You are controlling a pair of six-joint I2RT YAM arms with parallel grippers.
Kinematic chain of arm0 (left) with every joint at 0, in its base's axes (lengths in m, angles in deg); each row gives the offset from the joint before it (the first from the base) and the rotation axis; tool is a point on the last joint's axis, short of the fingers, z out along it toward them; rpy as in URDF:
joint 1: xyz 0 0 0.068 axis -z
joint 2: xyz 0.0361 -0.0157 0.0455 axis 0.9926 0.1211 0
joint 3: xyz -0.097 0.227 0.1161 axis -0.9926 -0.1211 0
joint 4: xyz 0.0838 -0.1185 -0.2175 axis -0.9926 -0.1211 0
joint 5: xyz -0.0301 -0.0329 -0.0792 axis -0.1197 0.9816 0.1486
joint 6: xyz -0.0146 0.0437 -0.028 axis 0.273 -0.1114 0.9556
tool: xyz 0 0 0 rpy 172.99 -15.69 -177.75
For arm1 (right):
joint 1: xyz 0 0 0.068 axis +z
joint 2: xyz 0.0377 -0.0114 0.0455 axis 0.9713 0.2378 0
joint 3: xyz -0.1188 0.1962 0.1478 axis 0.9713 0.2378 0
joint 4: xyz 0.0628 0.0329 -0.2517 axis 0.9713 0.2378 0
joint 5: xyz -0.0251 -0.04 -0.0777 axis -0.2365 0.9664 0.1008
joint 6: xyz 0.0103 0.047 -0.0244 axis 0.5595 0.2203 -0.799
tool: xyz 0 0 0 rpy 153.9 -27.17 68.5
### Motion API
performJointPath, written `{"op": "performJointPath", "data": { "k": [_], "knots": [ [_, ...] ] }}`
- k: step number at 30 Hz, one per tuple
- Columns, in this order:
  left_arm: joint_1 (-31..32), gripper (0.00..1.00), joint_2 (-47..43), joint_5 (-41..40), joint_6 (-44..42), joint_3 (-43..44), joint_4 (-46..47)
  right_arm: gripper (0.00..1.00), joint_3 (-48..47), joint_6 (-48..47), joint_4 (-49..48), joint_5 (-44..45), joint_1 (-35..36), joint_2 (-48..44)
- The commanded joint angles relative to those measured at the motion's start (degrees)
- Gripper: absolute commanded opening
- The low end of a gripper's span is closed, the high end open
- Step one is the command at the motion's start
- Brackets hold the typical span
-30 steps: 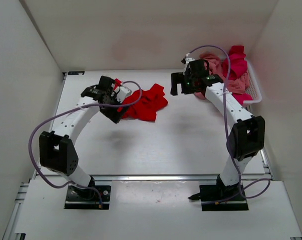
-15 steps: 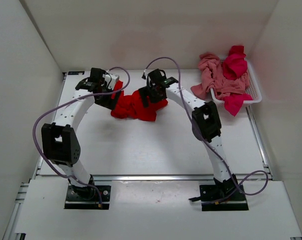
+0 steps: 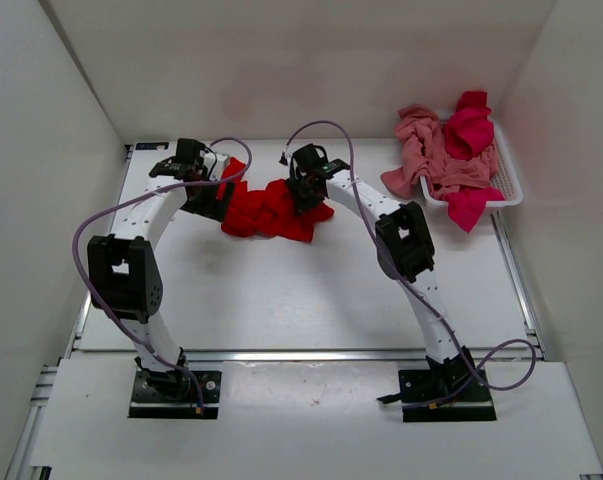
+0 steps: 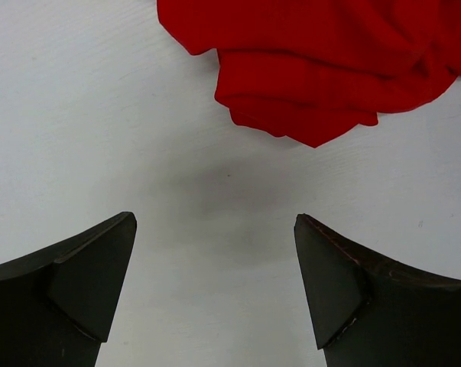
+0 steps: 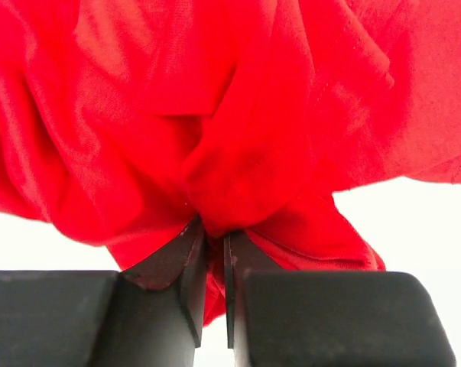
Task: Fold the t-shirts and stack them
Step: Flatten out the tshirt
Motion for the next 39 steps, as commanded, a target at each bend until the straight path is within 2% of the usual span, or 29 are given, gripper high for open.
{"op": "performJointPath", "data": {
  "k": [1,2,5,6,7,9,11,12,15,17,19,20,22,23,25,26,27,29,32,34,35,36,37,38,39],
  "knots": [
    [-0.34,0.96,-0.51,2.18,-1.23,0.94,0.26,0.0,2.51,-3.38,-0.89,-1.73,-2.44,-10.3],
    [-0.17,0.97,0.1,3.24,-1.67,1.38,0.35,0.0,4.45,-3.84,-0.29,-3.92,-3.67,-12.26],
    [0.79,0.97,2.29,5.35,-2.55,4.27,-0.35,0.0,19.36,-3.85,2.16,-13.3,-9.46,-28.21],
    [1.15,0.97,3.35,5.53,-2.64,4.63,0.0,0.0,21.76,-4.37,4.7,-16.82,-11.48,-30.45],
    [2.37,0.97,3.71,5.62,-3.08,5.42,-0.08,0.04,26.83,-6.64,6.55,-17.21,-12.64,-34.38],
    [4.13,0.97,5.2,5.62,-3.35,6.13,1.05,0.29,34.85,-11.13,12.18,-13.28,-14.31,-39.94],
    [7.11,0.97,5.99,5.62,-3.17,6.31,1.5,0.97,44.24,-13.77,11.68,-10.1,-15.28,-47.04],
    [7.56,0.97,6.26,5.88,-2.65,6.04,1.85,0.99,45.85,-14.22,9.41,-9.39,-16.15,-49.6],
    [9.67,0.98,7.92,7.73,-1.59,7.18,2.11,0.98,48.59,-10.81,2.21,-6.86,-16.43,-51.65],
    [10.99,0.98,8.89,8.78,-2.02,7.71,1.33,0.91,48.07,-7.47,-1.15,-3.33,-15.55,-51.12],
    [13.36,0.98,9.51,6.6,-3.52,7.88,1.49,0.88,48.41,-5.44,-5.54,0.0,-15.2,-49.98],
    [15.11,0.99,9.77,6.15,-3.17,7.89,2.37,0.82,49.64,-3.6,-7.38,0.71,-14.76,-49.37],
    [16.87,0.99,12.31,6.32,-1.34,9.55,2.38,0.57,52.01,-1.83,-10.37,3.95,-14.67,-47.09],
    [16.62,0.98,13.63,7.54,-0.28,9.9,1.94,0.52,53.07,-0.09,-11.96,5.97,-15.45,-46.47],
    [18.11,0.96,14.34,6.85,0.52,8.86,2.64,0.56,54.65,-0.94,-13.54,6.52,-15.11,-44.71],
    [18.98,0.94,14.61,5.81,0.26,7.55,2.99,0.71,55.7,-3.65,-13.73,5.74,-15.46,-43.84],
    [19.95,0.93,14.52,6.06,-0.7,6.06,2.9,0.79,56.84,-4.19,-13.38,5.64,-15.37,-43.31],
    [21.27,0.89,14.52,6.41,-0.01,4.9,2.55,0.8,59.21,-3.5,-11.54,4.59,-17.12,-43.73],
    [23.56,0.85,14.43,1.68,0.96,1.57,4.3,0.81,65.72,-2.62,-10.74,6.77,-17.57,-47.95],
    [23.83,0.77,15.31,-0.7,1.14,-0.8,4.84,0.75,69.93,-3.67,-11.27,6.7,-16.08,-49.62],
    [24.17,0.68,16.09,-0.97,1.48,-1.16,5.1,0.73,70.82,-3.76,-12.05,5.48,-14.77,-49.37],
    [24.52,0.57,17.15,-0.97,1.4,-1.6,5.19,0.64,71.44,-3.85,-12.76,4.68,-13.28,-48.58],
    [24.44,0.52,17.33,-0.97,1.57,-1.69,5.71,0.51,71.53,-3.85,-13.46,5.02,-12.57,-48.75],
    [24.53,0.4,18.29,-2.36,1.66,-1.17,6.24,0.44,71.45,-3.59,-14.16,5.29,-11.34,-48.66],
    [24.44,0.28,19.0,-2.99,1.92,-0.56,6.85,0.26,70.84,-3.41,-14.52,5.9,-11.16,-48.14]
  ]
}}
